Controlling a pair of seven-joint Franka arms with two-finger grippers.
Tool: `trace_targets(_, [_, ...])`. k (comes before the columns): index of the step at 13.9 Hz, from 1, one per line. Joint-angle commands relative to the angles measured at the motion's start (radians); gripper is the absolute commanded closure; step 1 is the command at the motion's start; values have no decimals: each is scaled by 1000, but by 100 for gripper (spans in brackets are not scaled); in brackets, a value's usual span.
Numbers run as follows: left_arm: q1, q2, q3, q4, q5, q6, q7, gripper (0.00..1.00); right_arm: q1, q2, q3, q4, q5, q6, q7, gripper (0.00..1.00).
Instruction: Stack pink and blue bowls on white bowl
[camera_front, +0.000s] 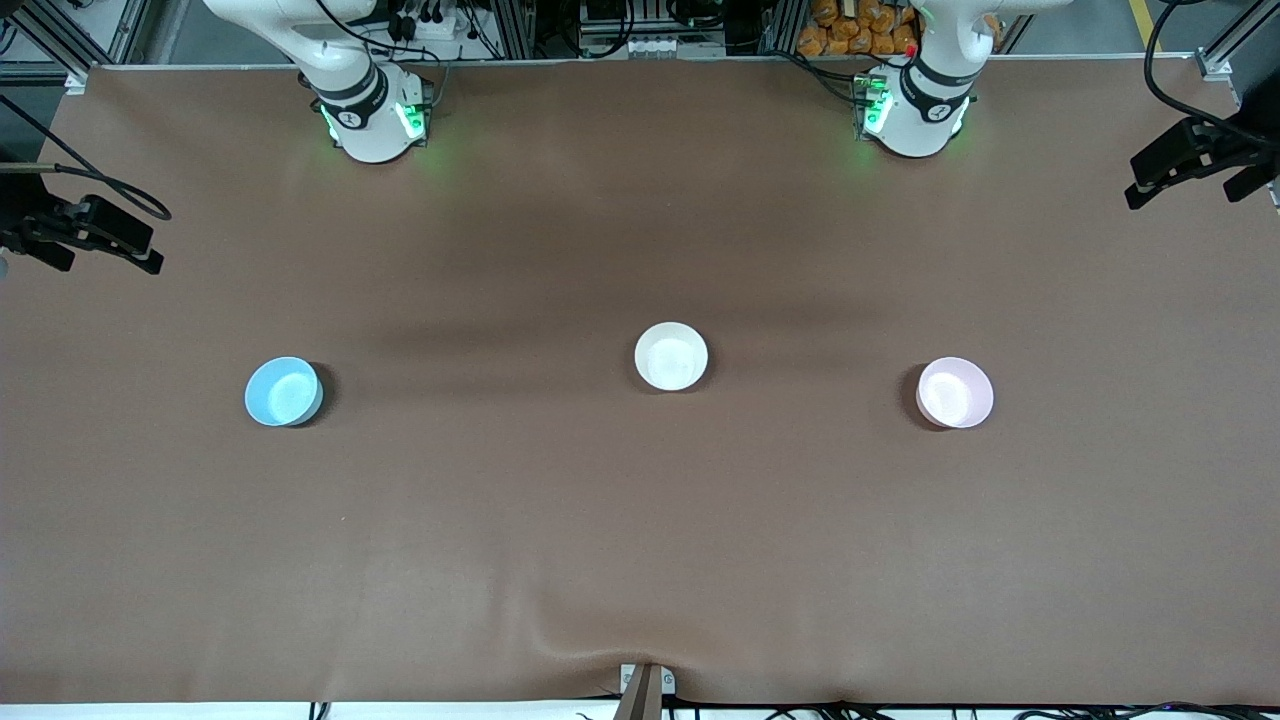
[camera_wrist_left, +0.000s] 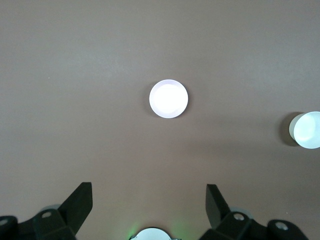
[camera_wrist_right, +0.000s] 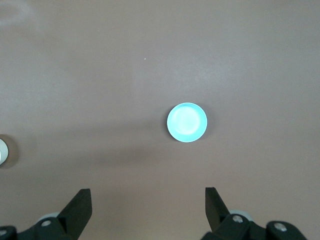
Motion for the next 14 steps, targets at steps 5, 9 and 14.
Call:
trace_targets(5, [-7, 7, -2, 22, 28, -25, 14, 0, -19, 3, 12, 13, 3, -1, -1, 0])
trace_targets(9, [-7, 7, -6, 17, 27, -19, 20, 0, -19, 3, 12, 13, 3, -3, -1, 0])
trace_targets(14, [-4, 7, -6, 5, 15, -24, 21, 0, -19, 3, 12, 11, 3, -1, -1, 0])
